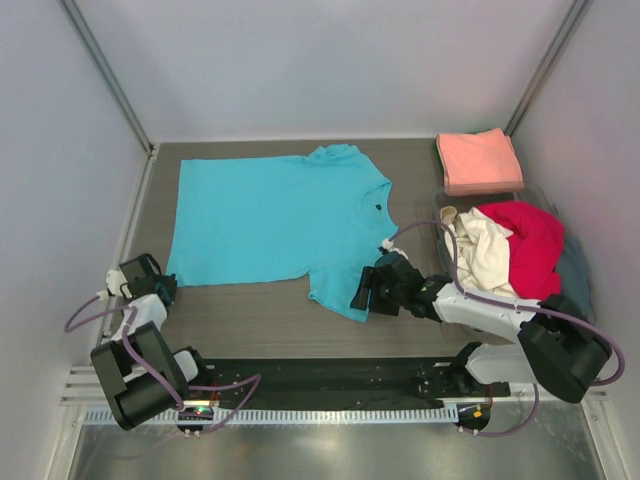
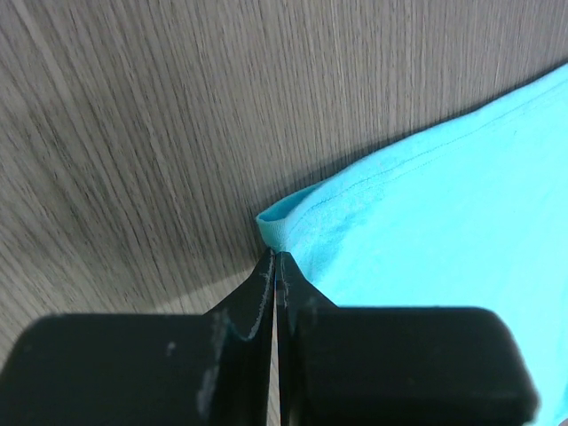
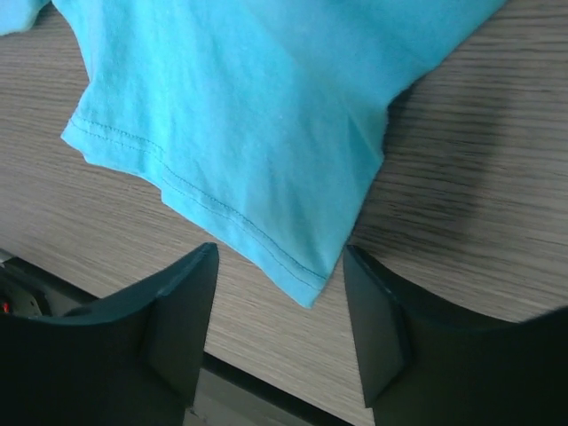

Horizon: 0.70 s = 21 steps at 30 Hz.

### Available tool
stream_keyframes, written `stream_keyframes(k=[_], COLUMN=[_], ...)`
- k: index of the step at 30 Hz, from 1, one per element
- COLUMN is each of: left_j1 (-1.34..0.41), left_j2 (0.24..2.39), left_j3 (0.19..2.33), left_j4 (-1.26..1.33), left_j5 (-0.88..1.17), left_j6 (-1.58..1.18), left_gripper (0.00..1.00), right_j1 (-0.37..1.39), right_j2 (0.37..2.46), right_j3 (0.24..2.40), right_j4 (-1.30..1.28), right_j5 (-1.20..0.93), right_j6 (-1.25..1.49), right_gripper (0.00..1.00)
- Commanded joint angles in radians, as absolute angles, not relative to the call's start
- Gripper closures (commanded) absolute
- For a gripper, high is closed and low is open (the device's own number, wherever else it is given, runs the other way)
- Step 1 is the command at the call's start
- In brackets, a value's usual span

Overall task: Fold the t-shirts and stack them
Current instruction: Fold the tshirt

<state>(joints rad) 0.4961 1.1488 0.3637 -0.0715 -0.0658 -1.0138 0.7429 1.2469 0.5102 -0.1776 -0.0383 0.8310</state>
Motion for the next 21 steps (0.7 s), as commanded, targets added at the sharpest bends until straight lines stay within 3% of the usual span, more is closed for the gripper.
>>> stream_keyframes(k=[1, 11, 21], left_j1=[0.499, 0.494, 0.492], left_j2=[1.126, 1.127, 1.020], left_j3=[0.353, 0.356, 0.379], left_j4=[-0.061, -0.060, -0.156], left_j5=[-0.054, -0.043, -0.054], left_j6=[-1.006, -1.009, -1.008], left_gripper=[1.00, 1.00, 1.00], right_j1=[0.772, 0.808, 0.808], right_j2=[1.278, 1.261, 1.014], right_j3=[0.483, 0.462, 0.521], right_j4=[-0.130, -0.112, -0.328], right_j5=[-0.012, 0.030, 0.120], right_j6=[0.888, 0.905, 0.887], right_gripper=[0.42, 0.96, 0.99])
